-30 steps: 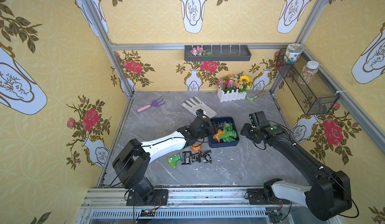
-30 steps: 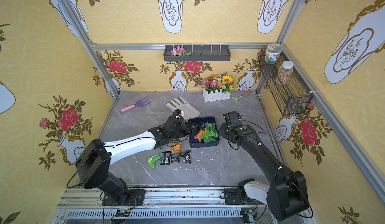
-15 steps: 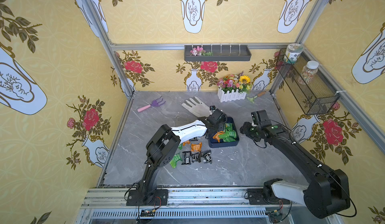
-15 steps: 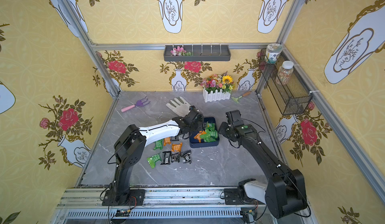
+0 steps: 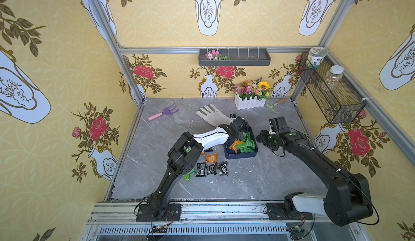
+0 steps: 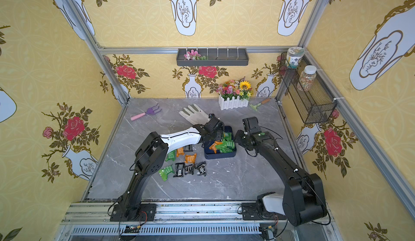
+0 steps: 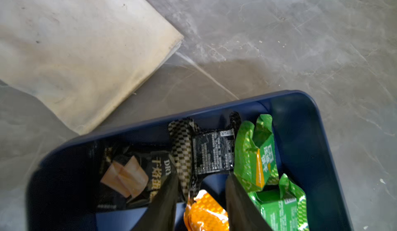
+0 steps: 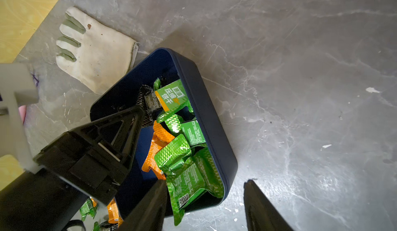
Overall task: Take the cookies out of the storage box
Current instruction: Pick up the cookie from the storage box.
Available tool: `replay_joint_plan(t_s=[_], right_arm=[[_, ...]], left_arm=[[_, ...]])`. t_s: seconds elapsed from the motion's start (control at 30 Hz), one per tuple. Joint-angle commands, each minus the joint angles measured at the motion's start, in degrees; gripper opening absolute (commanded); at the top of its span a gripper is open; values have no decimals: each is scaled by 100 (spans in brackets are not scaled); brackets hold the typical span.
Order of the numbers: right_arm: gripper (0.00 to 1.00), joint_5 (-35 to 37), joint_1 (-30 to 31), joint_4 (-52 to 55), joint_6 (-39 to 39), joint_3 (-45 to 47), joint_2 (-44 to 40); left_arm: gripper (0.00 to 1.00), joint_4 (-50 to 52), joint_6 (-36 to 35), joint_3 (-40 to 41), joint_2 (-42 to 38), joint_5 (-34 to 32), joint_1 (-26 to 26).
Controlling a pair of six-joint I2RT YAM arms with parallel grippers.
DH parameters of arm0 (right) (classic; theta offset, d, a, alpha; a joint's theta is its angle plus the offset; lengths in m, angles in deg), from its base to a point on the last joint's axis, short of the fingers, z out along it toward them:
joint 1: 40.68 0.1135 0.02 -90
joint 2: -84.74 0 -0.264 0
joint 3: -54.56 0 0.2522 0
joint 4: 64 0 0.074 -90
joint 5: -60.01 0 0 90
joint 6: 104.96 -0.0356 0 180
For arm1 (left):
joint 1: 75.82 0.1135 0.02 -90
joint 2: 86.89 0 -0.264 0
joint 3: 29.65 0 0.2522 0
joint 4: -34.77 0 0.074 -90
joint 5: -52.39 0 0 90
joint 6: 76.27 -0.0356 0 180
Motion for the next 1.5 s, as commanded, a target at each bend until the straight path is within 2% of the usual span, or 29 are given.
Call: replay_joint_plan(t_s=[0.0, 0.2, 0.53, 0.77, 1.0, 1.3, 1.47], right_arm=[[61, -33, 1, -203, -2, 84, -17], [61, -66, 1, -261, -80, 186, -49], [61, -70, 1, -227, -14, 114, -6], [61, -87, 1, -240, -15, 117, -7], [61, -88, -8, -218, -13, 96, -19], [61, -79, -8, -190, -45, 112, -143], [61, -64, -8, -145, -43, 113, -197]], left_arm=[[41, 136, -50, -48, 122, -68, 34], [39, 157, -10, -80, 181, -23, 63], [28, 164, 38, -239, 405, 190, 100], [9, 120, 92, -233, 341, 180, 98], [0, 155, 79, -171, -48, 90, 96], [0, 122, 99, 272, -855, -118, 90], [0, 5, 57, 452, -1039, -27, 89]])
